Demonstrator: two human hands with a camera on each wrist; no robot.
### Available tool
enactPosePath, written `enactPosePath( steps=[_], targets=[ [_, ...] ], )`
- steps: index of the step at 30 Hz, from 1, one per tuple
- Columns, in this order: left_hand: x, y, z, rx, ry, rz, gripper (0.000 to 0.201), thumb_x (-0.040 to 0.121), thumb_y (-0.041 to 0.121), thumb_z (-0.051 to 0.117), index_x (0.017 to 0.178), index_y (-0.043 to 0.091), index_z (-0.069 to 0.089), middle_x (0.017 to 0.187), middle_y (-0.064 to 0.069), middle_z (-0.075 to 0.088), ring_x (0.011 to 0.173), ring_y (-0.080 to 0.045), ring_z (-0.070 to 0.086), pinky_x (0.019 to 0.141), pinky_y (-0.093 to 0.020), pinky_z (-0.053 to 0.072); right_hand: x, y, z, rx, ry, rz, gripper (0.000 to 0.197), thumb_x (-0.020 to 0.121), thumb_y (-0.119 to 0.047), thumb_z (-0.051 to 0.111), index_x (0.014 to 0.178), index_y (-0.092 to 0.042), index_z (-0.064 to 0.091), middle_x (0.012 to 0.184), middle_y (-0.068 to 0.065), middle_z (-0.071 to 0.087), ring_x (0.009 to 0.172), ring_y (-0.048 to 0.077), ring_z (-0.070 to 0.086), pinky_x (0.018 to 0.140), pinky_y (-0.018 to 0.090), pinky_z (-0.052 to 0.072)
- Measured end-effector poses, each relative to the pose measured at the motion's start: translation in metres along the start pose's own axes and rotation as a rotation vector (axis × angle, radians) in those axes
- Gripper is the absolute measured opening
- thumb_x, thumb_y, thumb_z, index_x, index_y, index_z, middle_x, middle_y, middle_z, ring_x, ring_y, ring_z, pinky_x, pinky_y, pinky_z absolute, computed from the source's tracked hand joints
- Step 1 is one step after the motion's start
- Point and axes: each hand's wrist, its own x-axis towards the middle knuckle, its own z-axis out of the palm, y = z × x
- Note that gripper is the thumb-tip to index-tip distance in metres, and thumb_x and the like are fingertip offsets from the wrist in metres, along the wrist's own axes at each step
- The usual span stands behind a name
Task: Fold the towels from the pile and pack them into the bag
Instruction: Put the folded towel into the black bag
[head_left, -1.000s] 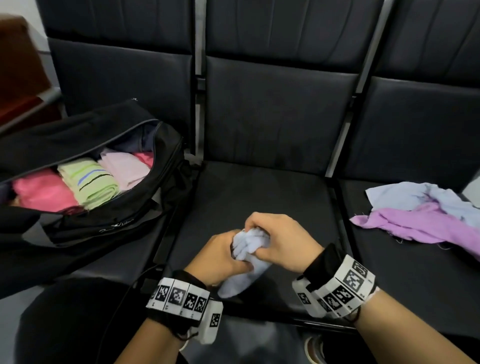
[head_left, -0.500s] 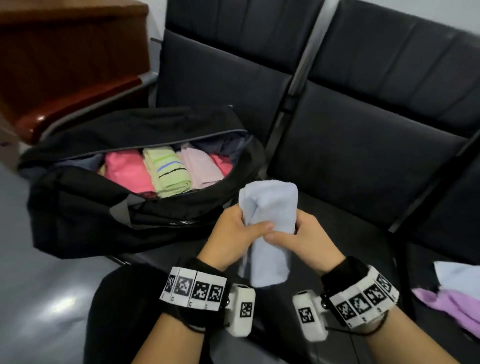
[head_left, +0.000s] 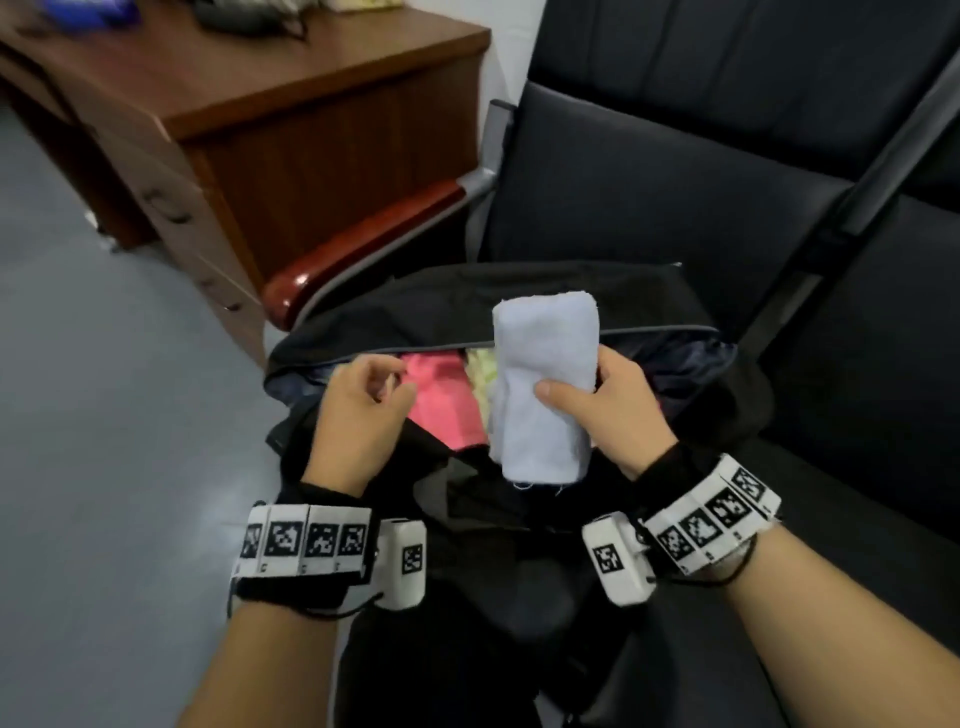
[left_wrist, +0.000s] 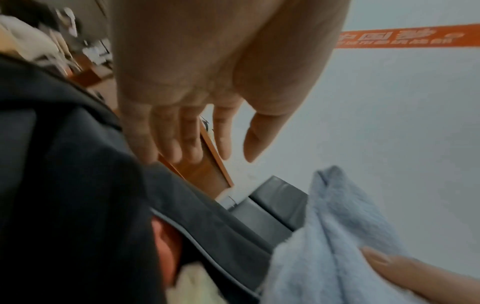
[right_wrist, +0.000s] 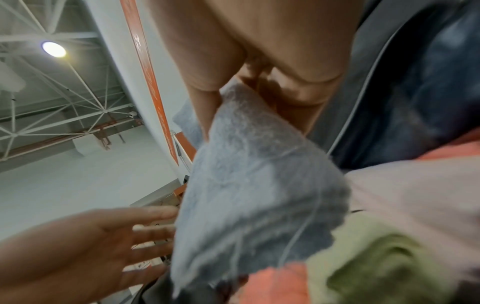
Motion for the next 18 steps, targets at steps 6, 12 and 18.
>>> enactPosePath(
  steps=[6,12,18],
  targets=[
    [0.068,-0.061,-0.061,0.292,0.191,-0.278,0.052,0.081,0.018,0.069,0.131,0.011,0.056,0.128,-0.019,0.059,0.12,-0.036,0.056,0.103,-0.043,0.045,0.066,0.004,0.066,0.091,-0.022,-0.001,0.042,0.085,-0.008,0.071,0.123,-0.019,0.058,0.114,-0.004,0.069,0.107,0.011,0.066,0.089,0.032,0.056],
    [0.091,-0.099,-0.068,0.118,0.069,-0.644,0.053,0.082,0.024,0.073,0.126,0.007,0.05,0.12,-0.018,0.062,0.092,-0.031,0.062,0.072,-0.039,0.051,0.084,0.034,0.11,-0.2,-0.343,0.056,0.039,0.083,-0.028,0.074,0.117,-0.016,0.058,0.109,0.0,0.066,0.1,0.018,0.064,0.087,0.042,0.055],
    [0.088,-0.1,-0.066,-0.101,0.152,-0.543,0.01,0.077,0.025,0.074,0.08,0.019,0.066,0.076,-0.006,0.067,0.072,-0.027,0.061,0.062,-0.033,0.049,0.097,0.041,0.107,-0.343,-0.393,0.139,0.036,0.087,-0.031,0.068,0.117,-0.024,0.05,0.111,-0.006,0.06,0.104,0.016,0.059,0.088,0.034,0.051]
  ],
)
